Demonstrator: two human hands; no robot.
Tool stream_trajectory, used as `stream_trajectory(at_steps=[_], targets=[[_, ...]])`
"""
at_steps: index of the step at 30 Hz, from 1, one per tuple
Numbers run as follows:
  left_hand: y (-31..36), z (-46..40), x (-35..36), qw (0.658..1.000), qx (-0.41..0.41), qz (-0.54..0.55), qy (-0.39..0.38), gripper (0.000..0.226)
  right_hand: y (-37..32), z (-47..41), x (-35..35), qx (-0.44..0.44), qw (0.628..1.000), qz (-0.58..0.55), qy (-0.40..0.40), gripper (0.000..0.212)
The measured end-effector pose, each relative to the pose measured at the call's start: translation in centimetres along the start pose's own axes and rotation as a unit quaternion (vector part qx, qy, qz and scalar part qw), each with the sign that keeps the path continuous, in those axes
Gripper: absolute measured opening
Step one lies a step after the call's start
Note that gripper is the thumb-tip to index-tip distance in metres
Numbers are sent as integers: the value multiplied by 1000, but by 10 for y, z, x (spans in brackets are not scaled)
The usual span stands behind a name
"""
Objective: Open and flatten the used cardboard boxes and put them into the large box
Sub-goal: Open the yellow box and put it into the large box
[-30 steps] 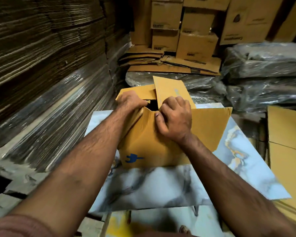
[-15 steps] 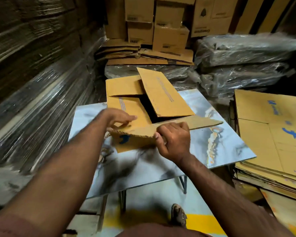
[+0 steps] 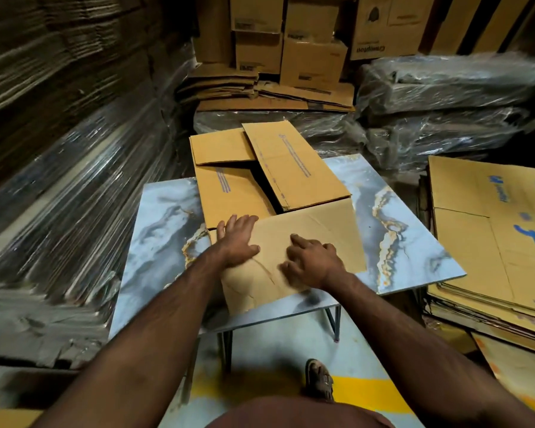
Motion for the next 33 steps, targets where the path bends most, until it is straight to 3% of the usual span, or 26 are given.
stream_trajectory(at_steps=[2,7,9,12,14,19,21,23,26,31,33], targets=[[1,4,1,1000,0,12,-11,78,-2,-5,-1,18,999,-9,41,46],[7,1,-11,999,-5,3,-51,60,-21,-29,-28,45,952,-107,284,55],[9,-4,-16,998,-30,13,-52,46,-27,-48,-44,45,943,-137,300,50],[13,-15,-24,998,-56,19,-23,39,-30,-92,-48,64,946,-216,232,47],[14,-22,-23,997,-75,-20,-4,32,-33,-117,-48,84,942,-276,174,63],[8,-31,-9,989,-132,-63,14,63,-52,-147,-41,116,900,-406,108,52],[9,-35,-6,984,-159,-80,0,68,-55,-150,-35,128,882,-442,98,61],[12,-40,-5,980,-170,-98,-17,74,-50,-155,-21,132,893,-424,73,69],[5,-52,-6,977,-178,-107,-44,87,-43,-157,-6,134,904,-406,15,63],[-4,-66,-1,974,-159,-157,34,57,-45,-161,-6,133,927,-352,-2,58],[-5,-73,0,970,-162,-177,32,65,-55,-159,-6,127,947,-295,-17,59]])
Point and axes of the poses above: each hand's wrist, its own z-axis away from the middle knuckle, its own x-axis out of the palm, y = z × x, the point moved 1 cm from there along -z, towards the middle knuckle, and after that the axes turned 15 degrees about y, right-handed, at the moved point
